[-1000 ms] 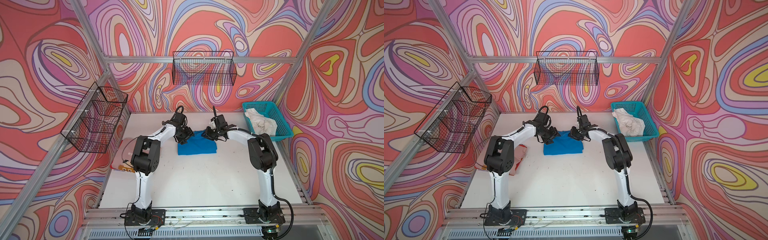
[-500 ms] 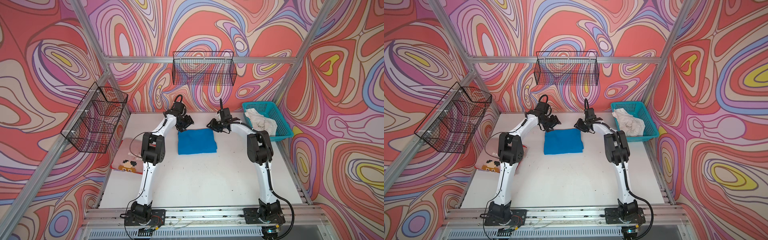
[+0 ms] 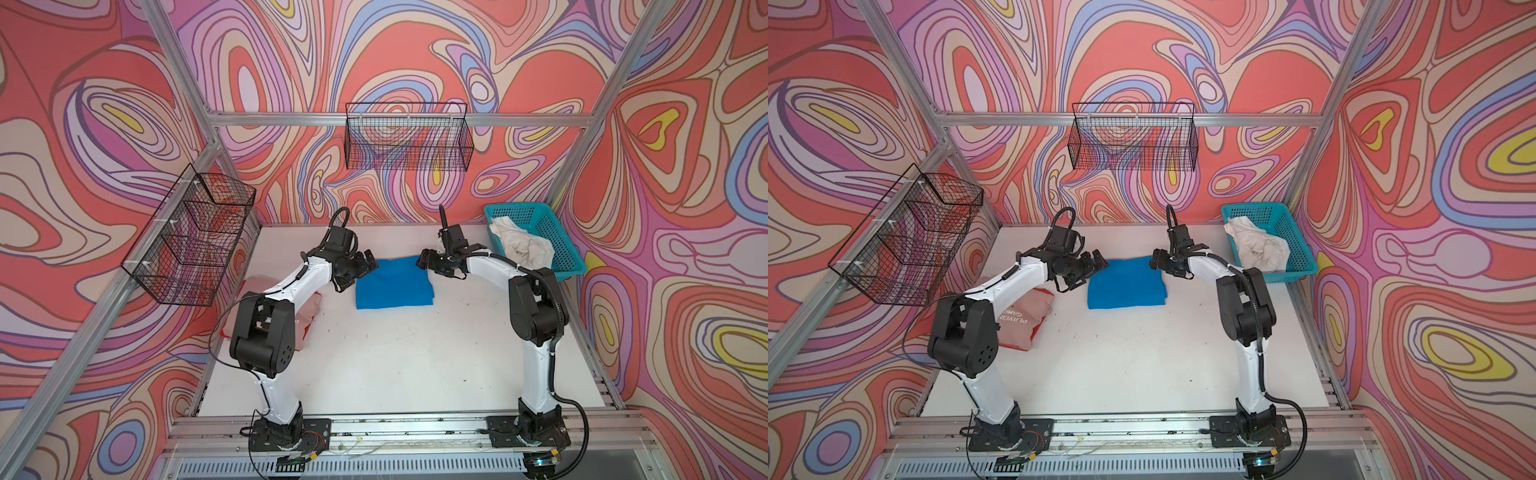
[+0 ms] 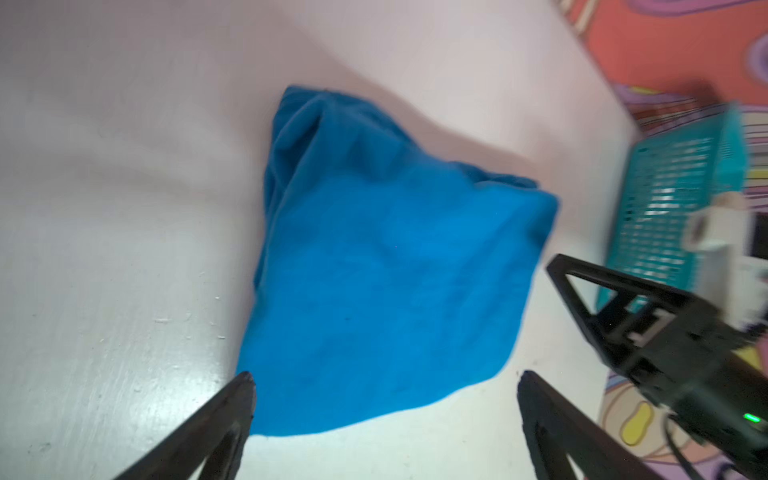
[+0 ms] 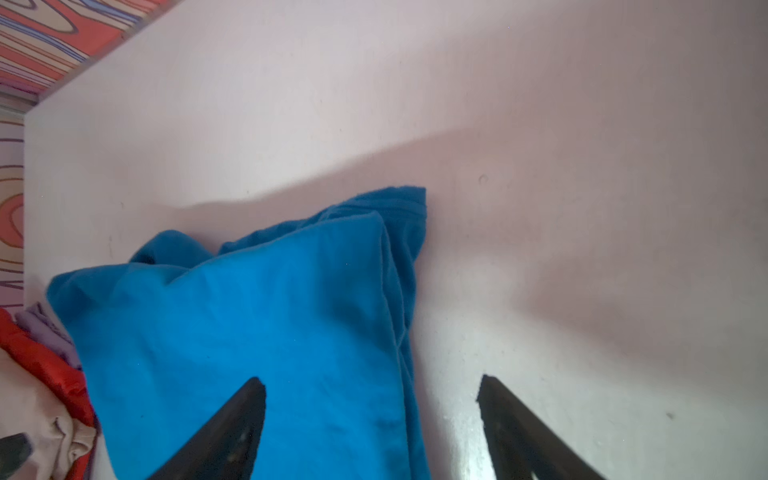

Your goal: Fold and stack the t-shirts

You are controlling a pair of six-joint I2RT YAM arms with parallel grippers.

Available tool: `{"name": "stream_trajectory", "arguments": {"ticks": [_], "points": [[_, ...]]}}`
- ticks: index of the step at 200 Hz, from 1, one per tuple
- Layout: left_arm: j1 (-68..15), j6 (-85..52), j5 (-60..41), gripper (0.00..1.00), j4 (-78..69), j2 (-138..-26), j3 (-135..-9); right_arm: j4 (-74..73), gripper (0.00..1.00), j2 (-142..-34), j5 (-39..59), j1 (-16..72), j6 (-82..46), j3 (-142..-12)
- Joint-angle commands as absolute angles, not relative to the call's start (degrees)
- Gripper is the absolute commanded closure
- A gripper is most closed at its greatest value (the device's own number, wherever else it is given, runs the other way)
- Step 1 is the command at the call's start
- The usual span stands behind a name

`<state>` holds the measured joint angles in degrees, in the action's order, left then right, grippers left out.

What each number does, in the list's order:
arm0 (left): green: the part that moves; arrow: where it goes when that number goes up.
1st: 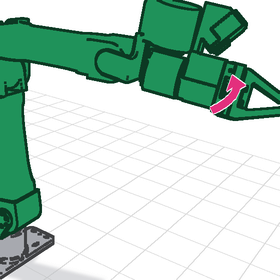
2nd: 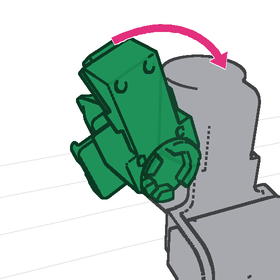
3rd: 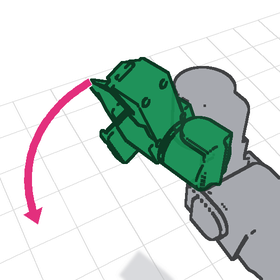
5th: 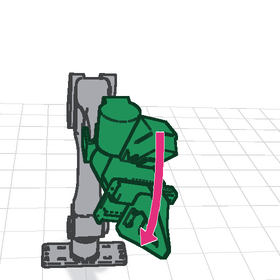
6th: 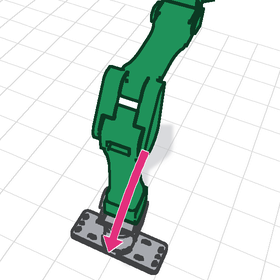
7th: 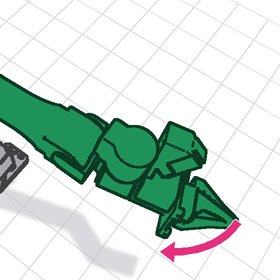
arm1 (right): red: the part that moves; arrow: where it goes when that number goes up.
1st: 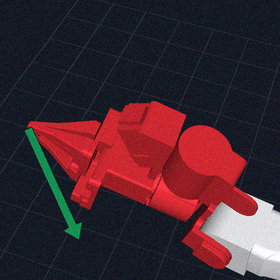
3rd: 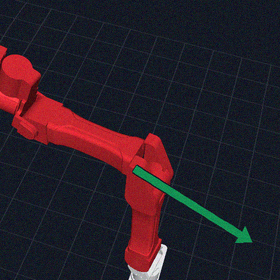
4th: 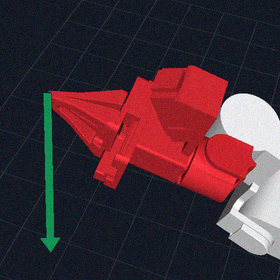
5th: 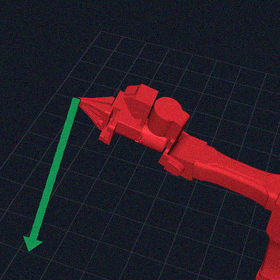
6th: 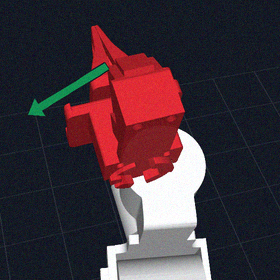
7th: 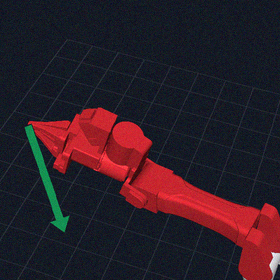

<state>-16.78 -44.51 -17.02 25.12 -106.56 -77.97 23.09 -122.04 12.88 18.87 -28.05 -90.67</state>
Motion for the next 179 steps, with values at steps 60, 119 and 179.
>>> {"name": "stream_trajectory", "arguments": {"ticks": [60,119,179], "points": [[-16.7,-39.4,-13.0,0.08,28.5,-119.2,-83.0,25.4,0.25,-128.9,19.4,19.4,-27.4,-90.5],[-18.6,-41.0,-18.0,0.09,28.9,-126.0,-84.2,14.1,0.35,-130.7,34.2,19.8,-33.6,-82.7],[-20.2,-42.8,-23.4,0.78,22.0,-128.7,-80.2,7.2,0.58,-132.8,35.4,22.3,-36.6,-80.3]]}}
